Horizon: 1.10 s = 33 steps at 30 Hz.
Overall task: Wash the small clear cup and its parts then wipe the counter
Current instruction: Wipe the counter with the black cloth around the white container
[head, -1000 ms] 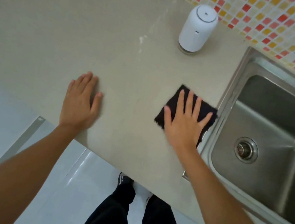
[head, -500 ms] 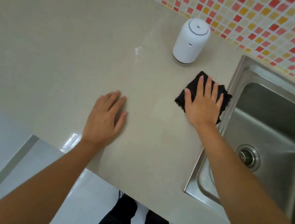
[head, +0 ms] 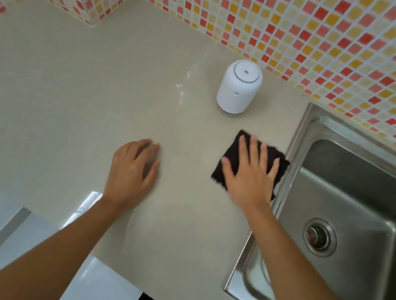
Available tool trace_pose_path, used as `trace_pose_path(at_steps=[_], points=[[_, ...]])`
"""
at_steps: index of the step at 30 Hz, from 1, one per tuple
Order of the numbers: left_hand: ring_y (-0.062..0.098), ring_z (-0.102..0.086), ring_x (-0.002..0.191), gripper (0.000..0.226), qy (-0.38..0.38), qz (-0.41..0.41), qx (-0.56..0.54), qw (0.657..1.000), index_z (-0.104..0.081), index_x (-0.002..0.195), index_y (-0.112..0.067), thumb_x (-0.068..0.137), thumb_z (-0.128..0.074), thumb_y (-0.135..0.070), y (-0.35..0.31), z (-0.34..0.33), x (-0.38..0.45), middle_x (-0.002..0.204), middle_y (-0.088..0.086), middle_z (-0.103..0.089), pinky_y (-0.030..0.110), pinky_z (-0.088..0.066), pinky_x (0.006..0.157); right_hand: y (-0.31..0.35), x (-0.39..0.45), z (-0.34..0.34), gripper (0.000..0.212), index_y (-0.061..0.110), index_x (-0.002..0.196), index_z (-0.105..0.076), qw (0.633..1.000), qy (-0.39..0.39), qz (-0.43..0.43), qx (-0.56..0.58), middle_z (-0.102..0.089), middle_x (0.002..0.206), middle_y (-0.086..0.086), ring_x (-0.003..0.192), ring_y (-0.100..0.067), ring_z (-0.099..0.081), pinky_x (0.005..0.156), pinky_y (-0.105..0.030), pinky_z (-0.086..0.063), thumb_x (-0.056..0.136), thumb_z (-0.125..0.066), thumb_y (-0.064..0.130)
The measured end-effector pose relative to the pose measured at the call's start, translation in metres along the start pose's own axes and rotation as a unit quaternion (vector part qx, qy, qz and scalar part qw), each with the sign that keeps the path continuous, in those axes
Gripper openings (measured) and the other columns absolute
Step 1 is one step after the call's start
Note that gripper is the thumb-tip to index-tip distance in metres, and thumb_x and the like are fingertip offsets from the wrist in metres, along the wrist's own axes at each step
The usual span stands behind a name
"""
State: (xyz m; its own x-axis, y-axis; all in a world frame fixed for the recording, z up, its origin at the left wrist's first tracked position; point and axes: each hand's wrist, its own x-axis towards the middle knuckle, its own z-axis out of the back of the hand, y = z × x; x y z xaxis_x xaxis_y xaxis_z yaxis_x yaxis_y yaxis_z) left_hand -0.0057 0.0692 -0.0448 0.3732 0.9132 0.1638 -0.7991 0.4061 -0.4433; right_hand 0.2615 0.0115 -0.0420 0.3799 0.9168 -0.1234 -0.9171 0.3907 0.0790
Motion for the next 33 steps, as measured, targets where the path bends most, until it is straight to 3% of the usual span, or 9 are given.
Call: trace_pose_path(at_steps=[5,10,13,17,21,24,27,30,33], points=[[0.029,-0.038,0.132,0.064,0.034,-0.003,-0.068,0.997,-0.042,0.140,-0.010,0.089,-0.056,-0.044,-0.052,-0.015,0.084,0.143,0.012,-0.044,0.040,-0.030,0.112,-0.012,0.037,0.005,0.070,0.020,0.156,-0.014,0.998,-0.021,-0.062,0.016,-0.013,0.163,-0.007,0.150,-0.028,-0.009,0.119,-0.054,-0.010,0.098,-0.016,0.060],[0.024,-0.029,0.138,0.106,0.080,0.041,-0.231,0.969,-0.022,0.147,-0.009,0.068,-0.083,-0.043,-0.110,-0.027,0.161,0.151,0.008,-0.032,0.037,-0.029,0.114,0.011,-0.045,0.002,0.072,0.018,0.155,-0.019,1.000,0.007,0.012,-0.004,-0.014,0.162,-0.008,0.149,-0.030,-0.012,0.118,-0.057,-0.012,0.097,-0.019,0.060],[0.020,-0.045,0.123,0.103,0.057,0.060,-0.284,0.955,-0.027,0.136,-0.013,0.058,-0.089,-0.037,-0.119,-0.043,0.182,0.135,0.001,-0.044,0.040,-0.045,0.099,0.001,0.003,0.004,0.071,0.021,0.154,-0.022,1.000,-0.006,0.013,0.004,-0.016,0.162,-0.003,0.149,-0.027,-0.013,0.117,-0.060,-0.009,0.095,-0.022,0.062],[0.009,-0.048,0.118,0.096,0.020,0.051,-0.324,0.945,-0.031,0.135,-0.015,0.060,-0.088,-0.029,-0.124,-0.057,0.192,0.132,-0.003,-0.045,0.027,-0.046,0.093,-0.030,0.118,0.011,0.069,0.024,0.155,-0.016,0.998,-0.020,-0.055,0.025,-0.013,0.163,0.000,0.150,-0.024,-0.007,0.117,-0.060,-0.005,0.096,-0.022,0.058],[0.014,-0.049,0.122,0.096,0.008,0.046,-0.316,0.948,-0.032,0.139,-0.013,0.062,-0.087,-0.029,-0.123,-0.055,0.199,0.137,0.000,-0.046,0.024,-0.043,0.093,-0.050,0.178,0.017,0.064,0.024,0.156,-0.011,0.997,-0.017,-0.065,0.034,-0.007,0.164,0.000,0.150,-0.023,-0.002,0.118,-0.057,-0.002,0.099,-0.022,0.051],[0.007,-0.048,0.119,0.096,-0.025,0.064,-0.315,0.947,-0.030,0.140,-0.018,0.064,-0.087,-0.029,-0.106,-0.037,0.192,0.137,-0.005,-0.046,0.009,-0.039,0.088,-0.040,0.151,0.013,0.064,0.022,0.156,-0.011,0.997,-0.032,-0.055,0.032,-0.009,0.164,-0.003,0.150,-0.025,-0.005,0.119,-0.057,-0.005,0.099,-0.019,0.049],[-0.006,-0.047,0.110,0.097,-0.073,0.101,-0.330,0.936,-0.026,0.140,-0.024,0.065,-0.087,-0.032,-0.084,-0.009,0.180,0.129,-0.014,-0.047,0.001,-0.038,0.086,-0.008,0.075,0.007,0.067,0.020,0.155,-0.019,0.999,-0.045,0.020,0.006,-0.016,0.162,-0.006,0.149,-0.028,-0.014,0.118,-0.057,-0.011,0.097,-0.024,0.053],[-0.015,-0.048,0.105,0.098,-0.110,0.124,-0.343,0.925,-0.025,0.141,-0.022,0.065,-0.088,-0.028,-0.068,0.010,0.171,0.124,-0.021,-0.048,-0.001,-0.036,0.085,0.024,-0.005,0.000,0.068,0.021,0.155,-0.020,0.993,-0.008,0.119,0.001,-0.016,0.162,-0.005,0.149,-0.028,-0.014,0.117,-0.057,-0.012,0.097,-0.027,0.056],[-0.008,-0.047,0.118,0.101,-0.116,0.128,-0.353,0.920,-0.024,0.144,-0.018,0.066,-0.088,-0.028,-0.060,0.022,0.164,0.134,-0.012,-0.048,0.008,-0.041,0.093,0.026,0.009,0.002,0.069,0.024,0.154,-0.023,0.987,-0.005,0.163,0.007,-0.017,0.162,-0.002,0.149,-0.026,-0.015,0.117,-0.057,-0.011,0.096,-0.027,0.061]])
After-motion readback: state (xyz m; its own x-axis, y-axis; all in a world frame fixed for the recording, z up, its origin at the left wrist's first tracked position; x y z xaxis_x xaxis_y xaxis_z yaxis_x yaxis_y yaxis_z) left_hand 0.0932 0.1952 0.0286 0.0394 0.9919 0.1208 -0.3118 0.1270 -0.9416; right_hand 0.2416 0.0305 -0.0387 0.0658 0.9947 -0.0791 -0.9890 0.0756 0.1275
